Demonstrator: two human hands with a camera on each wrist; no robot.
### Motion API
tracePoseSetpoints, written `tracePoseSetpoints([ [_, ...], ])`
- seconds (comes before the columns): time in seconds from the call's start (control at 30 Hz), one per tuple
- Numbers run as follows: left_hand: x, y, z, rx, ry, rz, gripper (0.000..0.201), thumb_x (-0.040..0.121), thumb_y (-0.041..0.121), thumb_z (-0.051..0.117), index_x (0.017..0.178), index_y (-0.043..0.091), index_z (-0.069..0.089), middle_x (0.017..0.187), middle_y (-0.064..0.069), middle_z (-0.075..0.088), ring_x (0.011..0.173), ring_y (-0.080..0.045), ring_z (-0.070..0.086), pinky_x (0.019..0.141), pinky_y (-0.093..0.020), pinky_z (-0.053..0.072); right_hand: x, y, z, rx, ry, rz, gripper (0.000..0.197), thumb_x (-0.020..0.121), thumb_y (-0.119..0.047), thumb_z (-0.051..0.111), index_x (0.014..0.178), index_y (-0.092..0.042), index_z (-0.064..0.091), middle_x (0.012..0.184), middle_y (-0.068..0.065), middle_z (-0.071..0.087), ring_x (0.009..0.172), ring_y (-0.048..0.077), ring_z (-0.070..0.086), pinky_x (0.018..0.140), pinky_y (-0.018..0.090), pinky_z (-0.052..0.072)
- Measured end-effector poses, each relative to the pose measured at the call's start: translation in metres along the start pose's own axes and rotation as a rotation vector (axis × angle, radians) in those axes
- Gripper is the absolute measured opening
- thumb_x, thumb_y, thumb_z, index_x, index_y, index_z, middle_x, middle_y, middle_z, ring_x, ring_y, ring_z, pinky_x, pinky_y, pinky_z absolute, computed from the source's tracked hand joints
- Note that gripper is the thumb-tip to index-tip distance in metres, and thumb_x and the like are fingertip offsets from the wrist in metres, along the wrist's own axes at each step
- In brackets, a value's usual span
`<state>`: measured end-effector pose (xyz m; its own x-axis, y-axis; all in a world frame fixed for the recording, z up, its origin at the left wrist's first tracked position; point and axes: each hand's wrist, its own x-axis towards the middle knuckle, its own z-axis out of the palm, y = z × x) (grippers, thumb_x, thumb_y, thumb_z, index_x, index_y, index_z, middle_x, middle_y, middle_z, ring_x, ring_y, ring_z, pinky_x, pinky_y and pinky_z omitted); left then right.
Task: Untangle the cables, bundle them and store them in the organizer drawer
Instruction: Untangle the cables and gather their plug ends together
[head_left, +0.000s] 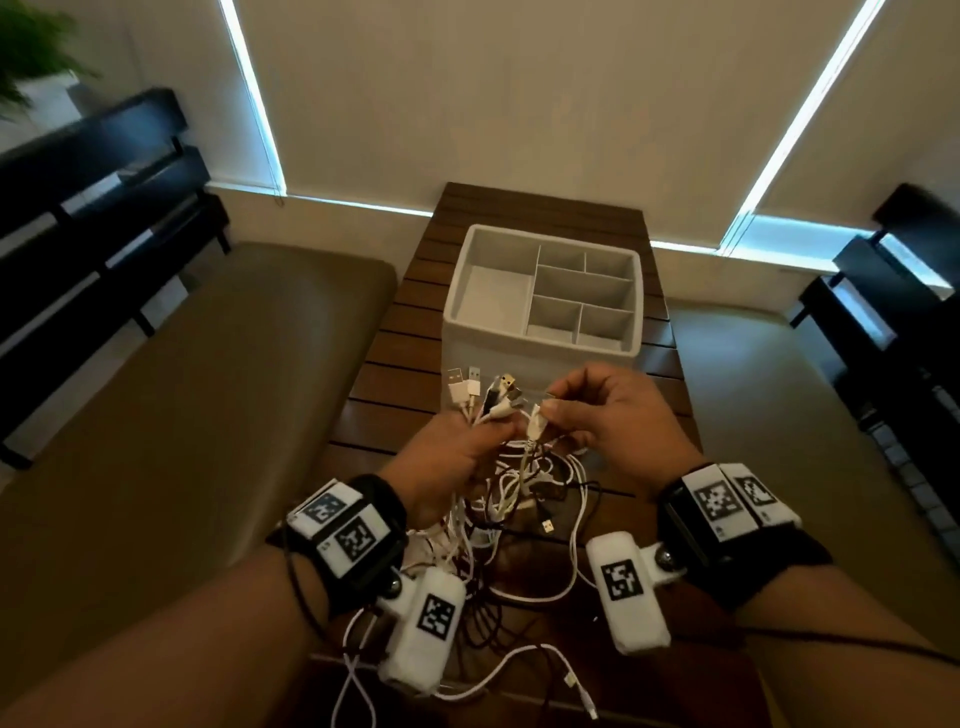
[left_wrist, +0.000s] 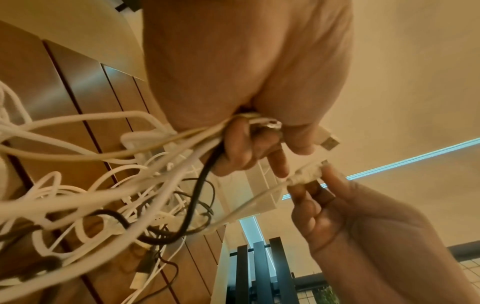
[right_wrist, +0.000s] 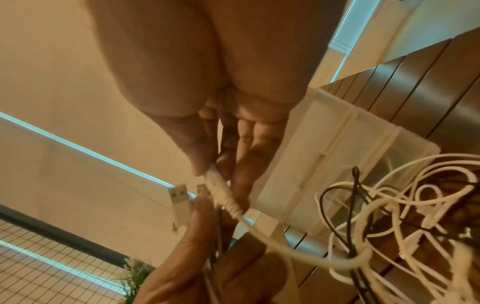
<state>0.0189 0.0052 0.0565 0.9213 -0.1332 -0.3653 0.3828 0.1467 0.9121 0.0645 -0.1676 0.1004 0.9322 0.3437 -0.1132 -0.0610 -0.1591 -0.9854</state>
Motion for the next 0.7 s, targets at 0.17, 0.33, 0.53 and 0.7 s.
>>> tracePoseSetpoints([
  [0.17, -0.002, 0.004, 0.009, 0.031, -0.037, 0.005, 0.02, 0.097, 0.028, 0.055, 0.096, 0.009, 0.061, 0.055, 0.009, 0.052, 0.043, -0.003, 0.042, 0.042, -0.017, 0.036, 0.001, -0.002, 0.008, -0.067, 0.085, -0.052, 0.007, 0.081, 0.0, 0.069, 0.082, -0.006, 0.064, 0.074, 0.008, 0.068, 0.058, 0.008, 0.062, 0.052, 0.018, 0.048],
  [0.33, 0.0, 0.01, 0.004, -0.17, 0.036, 0.025, 0.03, 0.1, 0.032, 0.046, 0.084, 0.009, 0.057, 0.054, 0.0, 0.052, 0.04, -0.006, 0.037, 0.035, -0.016, 0.03, -0.007, 0.026, 0.017, -0.086, -0.219, 0.144, 0.029, 0.086, -0.025, 0.067, 0.11, -0.012, 0.056, 0.109, 0.007, 0.068, 0.095, 0.018, 0.066, 0.078, 0.034, 0.055],
  [0.53, 0.0, 0.015, 0.003, -0.127, 0.246, 0.076, 0.037, 0.1, 0.036, 0.046, 0.074, 0.01, 0.055, 0.047, -0.001, 0.046, 0.04, -0.011, 0.039, 0.036, -0.019, 0.03, -0.006, 0.047, 0.037, -0.366, -0.331, -0.013, 0.012, 0.092, -0.019, 0.059, 0.087, -0.008, 0.059, 0.09, 0.008, 0.065, 0.083, 0.022, 0.06, 0.087, 0.046, 0.049],
  [0.7, -0.004, 0.025, -0.004, 0.0, 0.356, 0.085, 0.038, 0.101, 0.035, 0.045, 0.069, 0.014, 0.05, 0.043, 0.003, 0.042, 0.048, -0.016, 0.046, 0.039, -0.022, 0.033, 0.005, 0.046, 0.029, -0.624, -0.324, -0.146, 0.011, 0.092, -0.025, 0.058, 0.081, -0.023, 0.058, 0.081, 0.003, 0.063, 0.077, 0.021, 0.058, 0.075, 0.041, 0.047],
])
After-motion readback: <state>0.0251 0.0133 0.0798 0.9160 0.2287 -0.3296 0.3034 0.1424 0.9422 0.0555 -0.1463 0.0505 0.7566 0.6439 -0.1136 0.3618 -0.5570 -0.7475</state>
